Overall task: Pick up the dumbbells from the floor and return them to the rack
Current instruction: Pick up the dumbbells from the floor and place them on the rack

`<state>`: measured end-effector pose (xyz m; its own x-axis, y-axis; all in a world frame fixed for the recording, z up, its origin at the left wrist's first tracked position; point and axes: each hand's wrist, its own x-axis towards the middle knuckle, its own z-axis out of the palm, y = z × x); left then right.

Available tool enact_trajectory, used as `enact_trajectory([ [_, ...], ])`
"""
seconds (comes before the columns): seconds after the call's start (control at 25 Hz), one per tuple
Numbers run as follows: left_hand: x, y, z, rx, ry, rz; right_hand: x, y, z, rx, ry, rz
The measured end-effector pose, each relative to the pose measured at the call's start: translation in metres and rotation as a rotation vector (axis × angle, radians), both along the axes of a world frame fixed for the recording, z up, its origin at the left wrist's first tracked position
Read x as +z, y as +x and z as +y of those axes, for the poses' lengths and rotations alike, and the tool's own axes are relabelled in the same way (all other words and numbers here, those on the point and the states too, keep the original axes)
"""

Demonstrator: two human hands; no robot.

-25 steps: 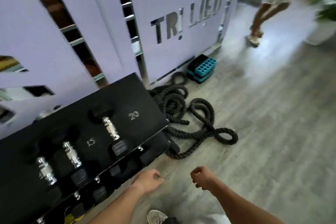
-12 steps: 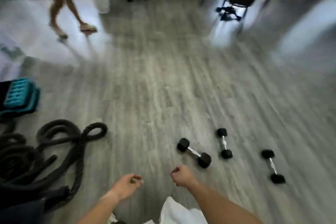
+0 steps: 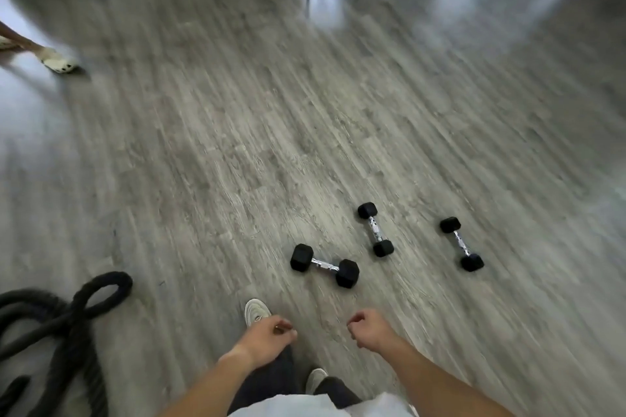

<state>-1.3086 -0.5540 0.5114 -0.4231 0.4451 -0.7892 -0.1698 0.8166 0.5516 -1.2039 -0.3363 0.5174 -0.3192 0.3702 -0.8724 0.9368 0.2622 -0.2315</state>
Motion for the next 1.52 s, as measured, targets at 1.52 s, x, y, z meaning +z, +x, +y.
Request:
enact_trajectory([
  [1.52,-0.257,-0.048,0.131,0.528,-0.155,-0.302,-0.333,-0.234,0.019,0.812,-0.006,-0.144],
])
